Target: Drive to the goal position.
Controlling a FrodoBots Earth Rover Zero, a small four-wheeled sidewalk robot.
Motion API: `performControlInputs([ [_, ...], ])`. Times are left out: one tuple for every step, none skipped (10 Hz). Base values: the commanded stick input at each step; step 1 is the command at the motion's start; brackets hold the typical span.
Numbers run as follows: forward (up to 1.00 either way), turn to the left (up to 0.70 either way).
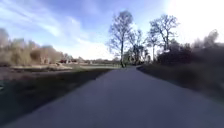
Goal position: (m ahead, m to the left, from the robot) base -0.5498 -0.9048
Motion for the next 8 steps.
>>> performControlInputs([
  [1.00, 0.00],
  [1.00, 0.00],
  [1.00, -0.03],
  [1.00, -0.10],
  [1.00, -0.38],
  [1.00, -0.39],
  [1.00, -0.40],
  [0.66, -0.60],
])
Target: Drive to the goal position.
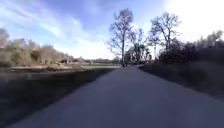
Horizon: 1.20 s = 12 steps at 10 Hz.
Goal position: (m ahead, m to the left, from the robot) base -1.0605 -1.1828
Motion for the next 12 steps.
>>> performControlInputs([
  [0.00, -1.00],
  [0.00, -1.00],
  [0.00, -1.00],
  [0.00, -1.00],
  [0.00, -1.00],
  [0.00, -1.00],
  [0.00, -1.00],
  [0.00, -1.00],
  [0.00, -1.00],
  [0.00, -1.00],
  [0.00, -1.00],
  [0.00, -1.00],
])
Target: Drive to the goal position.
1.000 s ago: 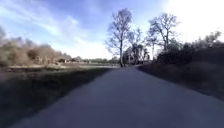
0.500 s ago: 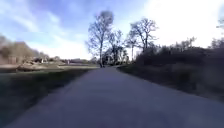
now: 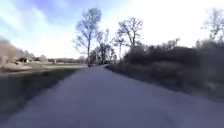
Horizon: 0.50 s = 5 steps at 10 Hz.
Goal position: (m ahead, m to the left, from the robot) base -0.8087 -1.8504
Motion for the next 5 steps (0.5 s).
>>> performControlInputs([
  [0.00, -1.00],
  [0.00, -1.00],
  [0.00, -1.00],
  [0.00, -1.00],
  [0.00, -1.00],
])
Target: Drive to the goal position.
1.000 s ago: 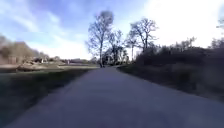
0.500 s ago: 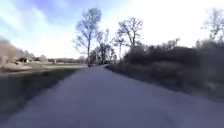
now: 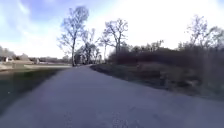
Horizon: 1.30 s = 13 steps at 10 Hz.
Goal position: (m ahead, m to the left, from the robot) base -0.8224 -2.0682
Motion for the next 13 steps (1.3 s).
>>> performControlInputs([
  [0.00, -1.00],
  [0.00, -1.00],
  [0.00, -1.00],
  [0.00, -1.00],
  [0.00, -1.00],
  [0.28, -0.80],
  [0.91, -0.36],
  [1.00, -0.40],
  [1.00, -0.40],
  [1.00, -0.40],
  [1.00, -0.40],
  [1.00, -0.40],
  [1.00, -0.40],
])
